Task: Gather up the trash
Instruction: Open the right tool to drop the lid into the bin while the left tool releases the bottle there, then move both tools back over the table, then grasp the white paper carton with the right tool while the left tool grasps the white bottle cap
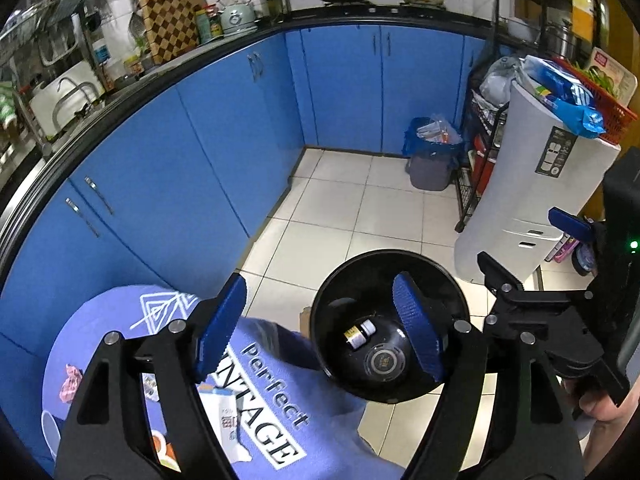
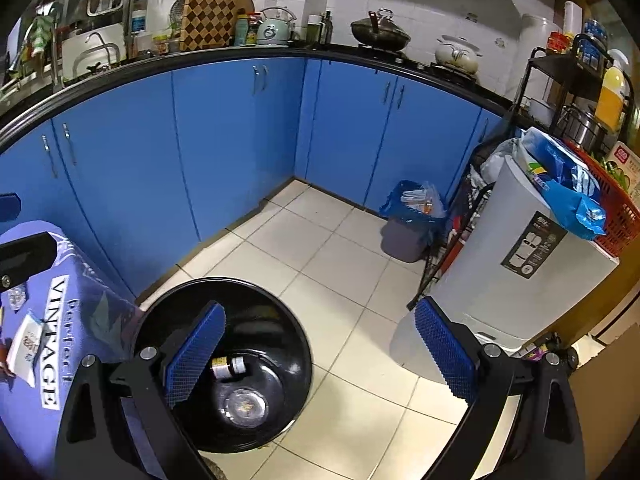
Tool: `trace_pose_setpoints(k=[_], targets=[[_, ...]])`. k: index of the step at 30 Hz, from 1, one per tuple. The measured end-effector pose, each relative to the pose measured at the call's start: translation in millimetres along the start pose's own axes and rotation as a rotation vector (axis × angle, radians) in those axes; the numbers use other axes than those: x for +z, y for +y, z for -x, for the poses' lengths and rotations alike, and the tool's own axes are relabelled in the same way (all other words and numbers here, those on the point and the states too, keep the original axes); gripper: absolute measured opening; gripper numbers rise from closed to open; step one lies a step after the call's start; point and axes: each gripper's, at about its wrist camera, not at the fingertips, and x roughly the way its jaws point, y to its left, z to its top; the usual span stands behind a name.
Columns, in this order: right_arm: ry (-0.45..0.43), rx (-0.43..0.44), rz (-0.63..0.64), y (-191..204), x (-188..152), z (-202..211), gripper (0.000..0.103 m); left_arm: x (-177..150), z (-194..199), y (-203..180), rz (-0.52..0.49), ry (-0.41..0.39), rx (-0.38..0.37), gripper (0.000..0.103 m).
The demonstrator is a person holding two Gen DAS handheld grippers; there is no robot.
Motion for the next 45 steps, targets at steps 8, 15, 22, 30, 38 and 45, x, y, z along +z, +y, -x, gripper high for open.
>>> trace_pose_setpoints(k=[8, 15, 22, 30, 38, 45], targets=[[0.01, 0.131, 0.032, 42, -4, 19, 0.093, -32, 20, 46, 0.097, 0.017, 0.06, 0.076], [0.042, 0.311, 0.112, 116, -10, 41, 0.093, -85, 45, 107, 0.199, 0.042, 0.145, 0.076], [0.062, 0.406, 0.223, 190, -23, 58, 0.093, -146, 65, 178, 0.331, 0.094, 0.184, 0.076], [0.122, 0.421, 0.278, 242, -34, 50, 0.093, -204, 63, 212, 0.407, 0.154, 0.154, 0.076], [0.174, 0.377, 0.297, 262, -40, 27, 0.093, -234, 33, 210, 0.423, 0.229, 0.098, 0.076], [0.227, 0.405, 0.252, 265, -40, 10, 0.093, -234, 13, 204, 0.396, 0.254, 0.074, 0.076]])
